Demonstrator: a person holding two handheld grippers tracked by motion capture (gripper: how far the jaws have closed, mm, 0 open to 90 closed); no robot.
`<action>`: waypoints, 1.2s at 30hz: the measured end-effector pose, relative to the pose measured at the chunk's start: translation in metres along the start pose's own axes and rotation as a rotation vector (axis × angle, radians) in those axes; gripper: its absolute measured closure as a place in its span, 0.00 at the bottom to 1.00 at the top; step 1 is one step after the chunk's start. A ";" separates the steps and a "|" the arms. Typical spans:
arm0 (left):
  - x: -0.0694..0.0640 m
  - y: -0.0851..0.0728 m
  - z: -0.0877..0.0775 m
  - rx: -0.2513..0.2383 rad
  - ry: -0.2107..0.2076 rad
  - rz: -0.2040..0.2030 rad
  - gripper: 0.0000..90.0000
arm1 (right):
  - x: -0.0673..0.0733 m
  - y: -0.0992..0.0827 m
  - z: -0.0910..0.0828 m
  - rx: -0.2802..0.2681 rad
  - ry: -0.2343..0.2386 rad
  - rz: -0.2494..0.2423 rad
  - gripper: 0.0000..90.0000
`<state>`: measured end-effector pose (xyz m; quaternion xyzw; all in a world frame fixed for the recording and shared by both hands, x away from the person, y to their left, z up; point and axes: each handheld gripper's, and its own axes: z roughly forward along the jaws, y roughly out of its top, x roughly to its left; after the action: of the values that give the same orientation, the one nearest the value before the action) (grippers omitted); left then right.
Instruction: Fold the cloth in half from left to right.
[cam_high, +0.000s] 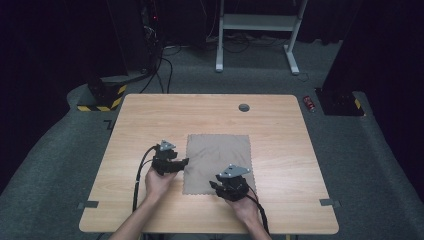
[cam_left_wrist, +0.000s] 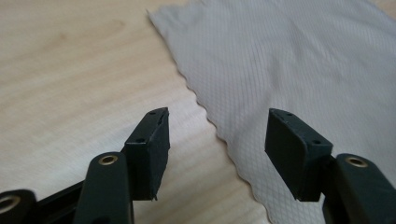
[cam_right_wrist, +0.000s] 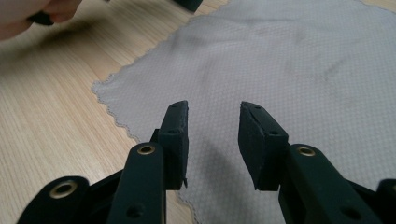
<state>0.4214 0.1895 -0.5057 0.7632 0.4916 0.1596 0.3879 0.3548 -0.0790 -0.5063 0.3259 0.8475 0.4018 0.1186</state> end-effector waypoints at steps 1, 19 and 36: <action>0.002 0.004 0.000 0.018 0.000 -0.002 0.46 | 0.001 0.001 0.001 0.001 0.002 -0.002 0.70; 0.029 0.068 0.025 0.027 0.050 0.012 0.43 | 0.033 0.012 0.029 -0.022 0.118 -0.086 0.82; 0.045 0.079 0.077 0.116 0.072 -0.048 0.42 | 0.065 0.018 0.054 -0.002 0.140 -0.160 0.78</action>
<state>0.5395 0.1781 -0.5023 0.7661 0.5319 0.1485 0.3288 0.3380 0.0038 -0.5237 0.2282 0.8767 0.4135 0.0910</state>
